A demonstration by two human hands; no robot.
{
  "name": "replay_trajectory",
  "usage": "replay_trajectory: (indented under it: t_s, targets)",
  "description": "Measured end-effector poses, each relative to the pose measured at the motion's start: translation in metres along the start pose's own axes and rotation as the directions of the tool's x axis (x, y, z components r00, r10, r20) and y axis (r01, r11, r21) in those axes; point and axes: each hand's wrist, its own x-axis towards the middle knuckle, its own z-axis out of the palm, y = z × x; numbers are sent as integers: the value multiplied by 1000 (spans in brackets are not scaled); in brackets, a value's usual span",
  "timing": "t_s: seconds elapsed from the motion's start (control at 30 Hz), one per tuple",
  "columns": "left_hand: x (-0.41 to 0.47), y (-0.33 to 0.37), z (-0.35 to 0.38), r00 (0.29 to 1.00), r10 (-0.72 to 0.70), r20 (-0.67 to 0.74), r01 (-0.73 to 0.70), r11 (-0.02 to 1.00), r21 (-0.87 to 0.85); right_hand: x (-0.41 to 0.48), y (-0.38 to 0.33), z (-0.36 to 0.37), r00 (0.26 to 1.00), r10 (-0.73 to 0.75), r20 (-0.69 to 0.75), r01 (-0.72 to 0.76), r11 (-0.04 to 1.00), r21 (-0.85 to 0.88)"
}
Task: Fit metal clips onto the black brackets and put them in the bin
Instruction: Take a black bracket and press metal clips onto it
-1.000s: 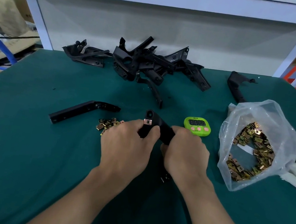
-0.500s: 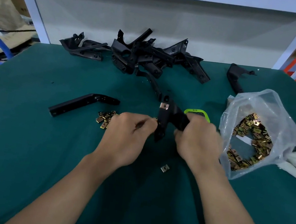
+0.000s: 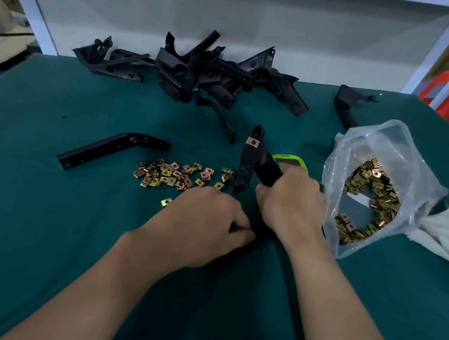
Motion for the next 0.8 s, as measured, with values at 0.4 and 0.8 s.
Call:
replay_trajectory:
  t_s: [0.4,0.8]
  targets:
    - [3,-26,-6,835,-531,-141,-36,203,-979,0,0,1,994,-54,-90,65,990,124]
    - [0,-28,-15,854,-511,-97,-75,63,-995,-2,0,1,991,-103,-83,110,990,85]
